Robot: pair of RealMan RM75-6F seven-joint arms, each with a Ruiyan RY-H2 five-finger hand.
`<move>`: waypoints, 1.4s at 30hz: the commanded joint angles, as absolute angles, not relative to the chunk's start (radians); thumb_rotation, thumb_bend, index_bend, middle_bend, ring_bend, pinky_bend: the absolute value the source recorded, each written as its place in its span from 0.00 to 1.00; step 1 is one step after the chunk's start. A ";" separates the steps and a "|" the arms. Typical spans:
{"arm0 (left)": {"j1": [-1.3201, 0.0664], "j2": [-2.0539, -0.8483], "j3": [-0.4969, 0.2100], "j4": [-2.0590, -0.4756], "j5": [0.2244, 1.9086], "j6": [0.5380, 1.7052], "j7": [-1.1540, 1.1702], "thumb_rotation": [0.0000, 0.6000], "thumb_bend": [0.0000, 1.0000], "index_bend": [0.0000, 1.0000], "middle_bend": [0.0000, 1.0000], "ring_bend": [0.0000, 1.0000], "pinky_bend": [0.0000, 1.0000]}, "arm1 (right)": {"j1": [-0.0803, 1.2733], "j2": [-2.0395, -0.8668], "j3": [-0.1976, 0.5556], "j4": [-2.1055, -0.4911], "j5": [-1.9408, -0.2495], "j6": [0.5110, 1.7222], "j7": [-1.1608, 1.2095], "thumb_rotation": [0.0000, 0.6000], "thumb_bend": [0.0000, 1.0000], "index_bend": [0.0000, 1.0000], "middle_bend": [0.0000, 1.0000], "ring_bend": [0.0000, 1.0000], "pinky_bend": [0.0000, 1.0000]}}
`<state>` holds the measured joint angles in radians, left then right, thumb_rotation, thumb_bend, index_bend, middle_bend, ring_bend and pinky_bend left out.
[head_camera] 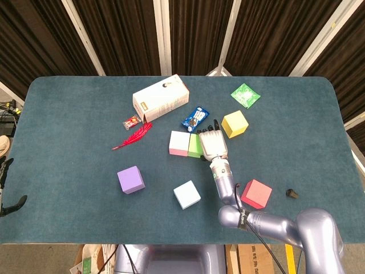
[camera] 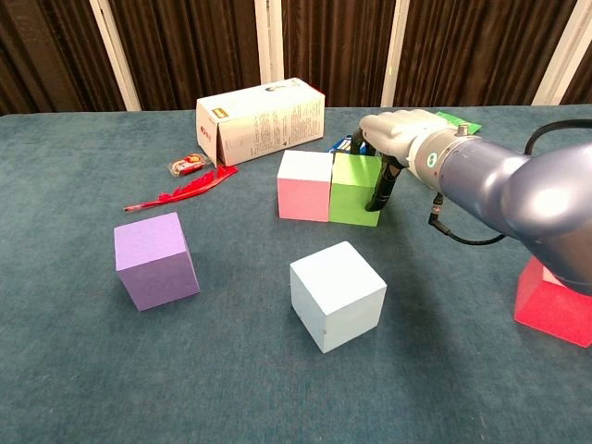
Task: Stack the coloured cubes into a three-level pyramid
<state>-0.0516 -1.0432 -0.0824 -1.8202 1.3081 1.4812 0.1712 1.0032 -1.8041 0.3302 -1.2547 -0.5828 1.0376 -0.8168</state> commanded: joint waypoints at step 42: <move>-0.059 -1.063 -0.080 -1.782 1.344 1.490 0.167 1.00 0.31 0.06 0.00 0.00 0.00 | 0.863 -1.499 0.333 -1.682 -0.661 1.196 -0.683 1.00 0.10 0.00 0.00 0.00 0.00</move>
